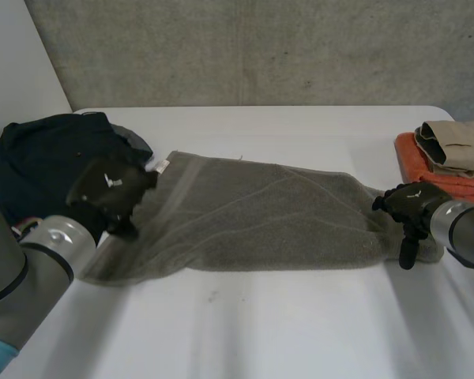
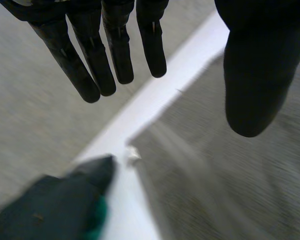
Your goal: Fold the laundry.
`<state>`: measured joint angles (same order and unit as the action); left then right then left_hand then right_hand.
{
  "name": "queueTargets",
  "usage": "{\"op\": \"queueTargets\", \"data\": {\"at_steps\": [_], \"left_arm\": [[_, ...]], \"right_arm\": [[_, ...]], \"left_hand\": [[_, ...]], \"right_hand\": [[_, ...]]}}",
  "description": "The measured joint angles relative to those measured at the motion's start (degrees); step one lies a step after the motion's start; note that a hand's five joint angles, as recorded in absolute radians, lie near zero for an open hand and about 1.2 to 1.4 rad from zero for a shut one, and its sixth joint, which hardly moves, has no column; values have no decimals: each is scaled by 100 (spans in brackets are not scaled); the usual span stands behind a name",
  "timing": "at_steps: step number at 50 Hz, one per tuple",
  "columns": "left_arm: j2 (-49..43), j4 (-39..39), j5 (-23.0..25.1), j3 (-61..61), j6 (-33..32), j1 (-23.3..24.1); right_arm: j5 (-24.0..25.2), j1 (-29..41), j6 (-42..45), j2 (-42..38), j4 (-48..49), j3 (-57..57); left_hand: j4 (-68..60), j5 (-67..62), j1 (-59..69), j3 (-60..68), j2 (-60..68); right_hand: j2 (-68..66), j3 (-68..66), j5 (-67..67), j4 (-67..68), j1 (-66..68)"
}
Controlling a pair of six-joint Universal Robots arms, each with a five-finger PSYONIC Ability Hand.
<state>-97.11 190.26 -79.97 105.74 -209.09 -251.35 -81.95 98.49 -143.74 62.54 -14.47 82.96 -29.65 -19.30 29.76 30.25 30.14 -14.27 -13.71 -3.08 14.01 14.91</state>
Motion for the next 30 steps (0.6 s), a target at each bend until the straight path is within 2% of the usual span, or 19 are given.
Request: {"op": "queueTargets", "data": {"at_steps": [4,10,20,30], "left_arm": [[-195,-340,239,25,-48,-109],[-624,-430,375,-13,-240,-292],[-1459,-344,324,-49,-1018,-612],[-1699,-207,314,-123,-1079,-609]], "right_arm": [[176,-53,23,-39,699,407],[359,-52,72,-149,1513,849],[345,22,85,-347,1608,929],[357,25,94,-376,1597,950]], "left_hand": [[463,456,-391,-436,-425],[558,549,-436,-525,-526],[558,550,-436,-525,-526],[67,16,-188,-160,-156]], "right_hand": [[0,0,0,0,0],[0,0,0,0,0],[0,0,0,0,0],[0,0,0,0,0]]}}
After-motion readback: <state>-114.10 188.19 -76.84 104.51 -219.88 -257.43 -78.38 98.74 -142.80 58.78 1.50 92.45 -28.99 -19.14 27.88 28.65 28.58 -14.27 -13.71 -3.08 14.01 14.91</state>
